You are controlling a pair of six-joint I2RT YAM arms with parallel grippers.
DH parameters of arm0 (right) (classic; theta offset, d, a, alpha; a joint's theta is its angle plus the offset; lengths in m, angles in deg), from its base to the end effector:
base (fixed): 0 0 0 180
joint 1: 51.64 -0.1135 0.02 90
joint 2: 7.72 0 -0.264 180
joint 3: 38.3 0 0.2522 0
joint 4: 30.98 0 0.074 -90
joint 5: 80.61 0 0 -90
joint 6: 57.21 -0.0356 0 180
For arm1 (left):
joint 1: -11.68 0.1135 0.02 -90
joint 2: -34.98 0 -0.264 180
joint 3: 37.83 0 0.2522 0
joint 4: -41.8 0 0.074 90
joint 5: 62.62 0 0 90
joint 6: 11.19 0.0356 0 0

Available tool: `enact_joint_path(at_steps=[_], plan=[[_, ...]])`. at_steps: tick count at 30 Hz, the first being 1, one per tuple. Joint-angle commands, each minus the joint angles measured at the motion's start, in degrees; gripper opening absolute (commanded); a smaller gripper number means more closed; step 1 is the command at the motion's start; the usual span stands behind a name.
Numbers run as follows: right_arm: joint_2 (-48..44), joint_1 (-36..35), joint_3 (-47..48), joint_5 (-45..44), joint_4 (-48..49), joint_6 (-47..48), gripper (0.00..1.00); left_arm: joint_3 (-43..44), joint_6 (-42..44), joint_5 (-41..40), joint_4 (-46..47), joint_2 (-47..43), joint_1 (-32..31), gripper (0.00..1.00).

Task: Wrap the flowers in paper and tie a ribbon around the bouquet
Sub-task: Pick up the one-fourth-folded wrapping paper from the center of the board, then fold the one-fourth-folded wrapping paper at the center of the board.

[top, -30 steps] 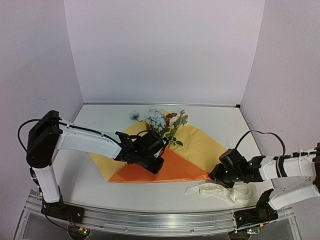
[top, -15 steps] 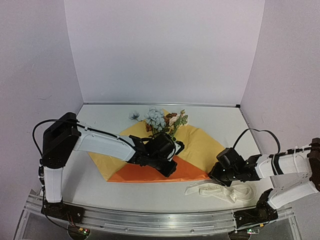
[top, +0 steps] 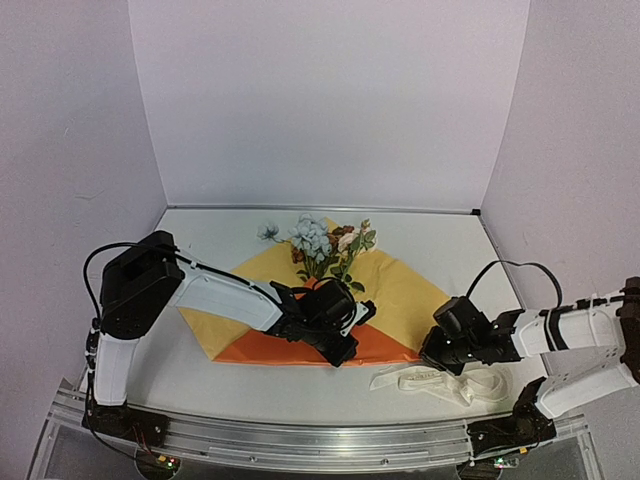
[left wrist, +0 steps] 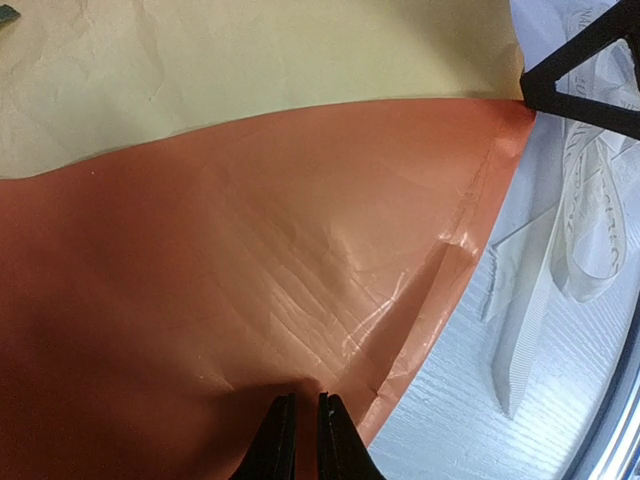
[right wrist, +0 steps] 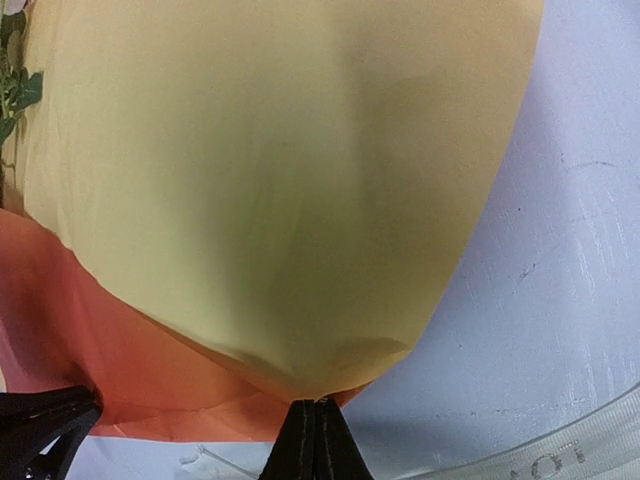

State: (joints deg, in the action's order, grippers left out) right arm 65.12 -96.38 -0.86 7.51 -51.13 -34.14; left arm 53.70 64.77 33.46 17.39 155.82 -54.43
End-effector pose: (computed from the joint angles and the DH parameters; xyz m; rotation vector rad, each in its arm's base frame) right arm 0.1498 0.1468 0.1293 0.5330 2.6467 0.6677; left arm 0.1747 -0.4038 0.1285 1.2023 2.3563 -0.6654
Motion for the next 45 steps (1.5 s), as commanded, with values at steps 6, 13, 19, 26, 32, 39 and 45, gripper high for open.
enact_joint_path(at_steps=[6,13,19,26,32,39,45], plan=[[-9.5,-1.0,5.05,-1.31,-12.22,7.4,0.0,3.28,2.2,0.49,2.49,1.8,-0.63,0.09],[-13.55,-1.25,10.87,1.05,-19.76,15.99,0.0,5.09,3.26,-0.82,2.69,3.42,-0.86,0.09],[-14.75,-1.24,15.7,4.7,-23.34,24.13,0.0,7.43,2.89,-0.84,3.4,4.73,-1.08,0.09],[-14.94,-1.29,19.08,6.71,-30.17,30.24,0.0,5.48,1.34,-1.35,6.32,1.51,-0.98,0.09],[-15.62,-1.25,18.85,8.93,-32.66,30.89,0.0,6.51,2.32,0.82,9.61,-0.62,1.03,0.13],[-14.89,-1.25,20.11,15.39,-34.84,32.34,0.0,13.43,18.04,0.38,13.33,6.56,1.33,0.13],[-13.64,-1.18,21.53,17.0,-36.7,32.73,0.0,25.06,23.08,-1.78,10.56,15.5,1.62,0.13]])
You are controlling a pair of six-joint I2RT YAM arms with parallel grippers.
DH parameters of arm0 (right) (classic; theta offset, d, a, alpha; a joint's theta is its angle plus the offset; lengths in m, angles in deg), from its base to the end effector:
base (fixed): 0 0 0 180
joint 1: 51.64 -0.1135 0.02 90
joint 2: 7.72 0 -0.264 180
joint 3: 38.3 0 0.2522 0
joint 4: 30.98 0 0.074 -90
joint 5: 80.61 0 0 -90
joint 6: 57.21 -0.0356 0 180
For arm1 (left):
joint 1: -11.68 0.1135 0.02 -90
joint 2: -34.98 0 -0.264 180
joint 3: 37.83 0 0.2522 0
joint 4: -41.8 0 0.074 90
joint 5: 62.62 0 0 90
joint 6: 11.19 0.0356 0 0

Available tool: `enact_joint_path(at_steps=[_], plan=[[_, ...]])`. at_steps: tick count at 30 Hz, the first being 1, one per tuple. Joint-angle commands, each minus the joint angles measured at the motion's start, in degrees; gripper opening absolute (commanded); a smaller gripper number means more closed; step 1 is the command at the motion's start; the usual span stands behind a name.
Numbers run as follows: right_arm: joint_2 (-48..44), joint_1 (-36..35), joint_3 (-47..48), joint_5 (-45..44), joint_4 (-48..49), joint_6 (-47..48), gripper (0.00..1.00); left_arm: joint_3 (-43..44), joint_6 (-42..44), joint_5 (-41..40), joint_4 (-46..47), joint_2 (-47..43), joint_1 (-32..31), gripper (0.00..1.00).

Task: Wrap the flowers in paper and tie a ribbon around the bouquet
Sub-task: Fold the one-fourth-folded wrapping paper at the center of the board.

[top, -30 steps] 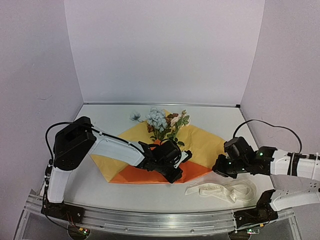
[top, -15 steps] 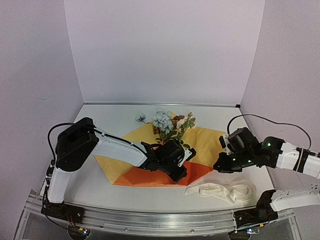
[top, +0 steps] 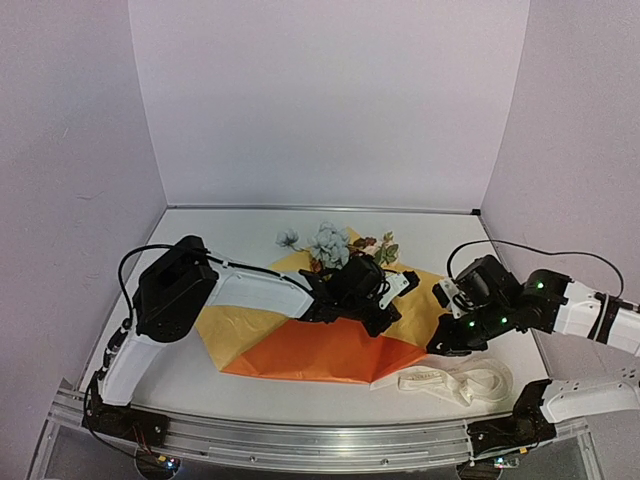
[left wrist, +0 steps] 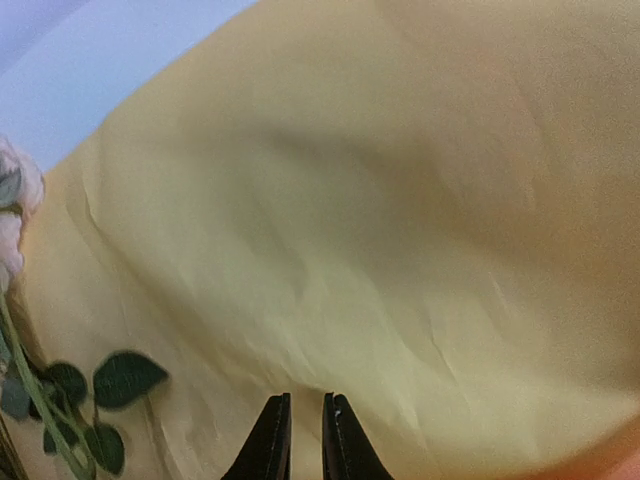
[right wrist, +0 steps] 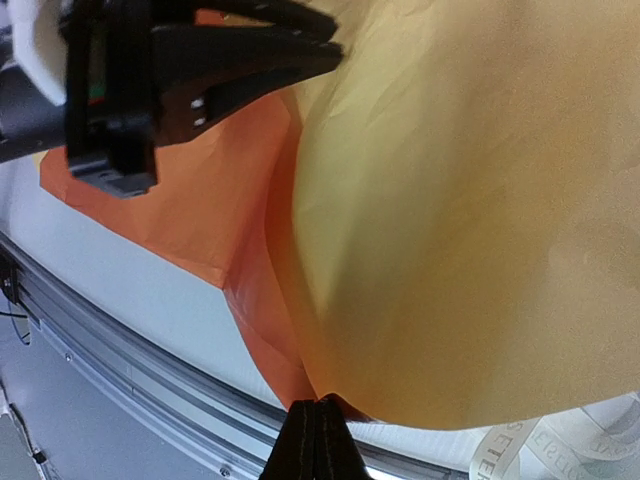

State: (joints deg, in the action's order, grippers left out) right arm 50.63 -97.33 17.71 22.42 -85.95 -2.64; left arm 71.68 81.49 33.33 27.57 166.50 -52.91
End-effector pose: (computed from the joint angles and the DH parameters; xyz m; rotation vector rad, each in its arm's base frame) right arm 0.1285 0.1431 0.2365 -0.3379 2.7327 0.7636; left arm 0.2185 -0.4686 0.1520 1.3201 1.8753 -0.6999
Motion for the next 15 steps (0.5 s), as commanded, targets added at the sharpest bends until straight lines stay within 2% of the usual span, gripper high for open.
enact_joint_path(at_steps=[1,10,15], plan=[[0.96,-0.21,3.17,1.89,-2.22,1.16,0.0,8.04,6.58,-1.87,-0.01,5.76,0.26,0.13],[0.2,-0.31,4.03,-0.52,-4.36,1.52,0.0,10.41,6.36,-2.75,0.06,10.35,1.22,0.1],[0.46,-0.31,6.32,-5.06,-9.06,2.84,0.0,9.93,4.13,-3.75,2.09,7.46,2.25,0.11]])
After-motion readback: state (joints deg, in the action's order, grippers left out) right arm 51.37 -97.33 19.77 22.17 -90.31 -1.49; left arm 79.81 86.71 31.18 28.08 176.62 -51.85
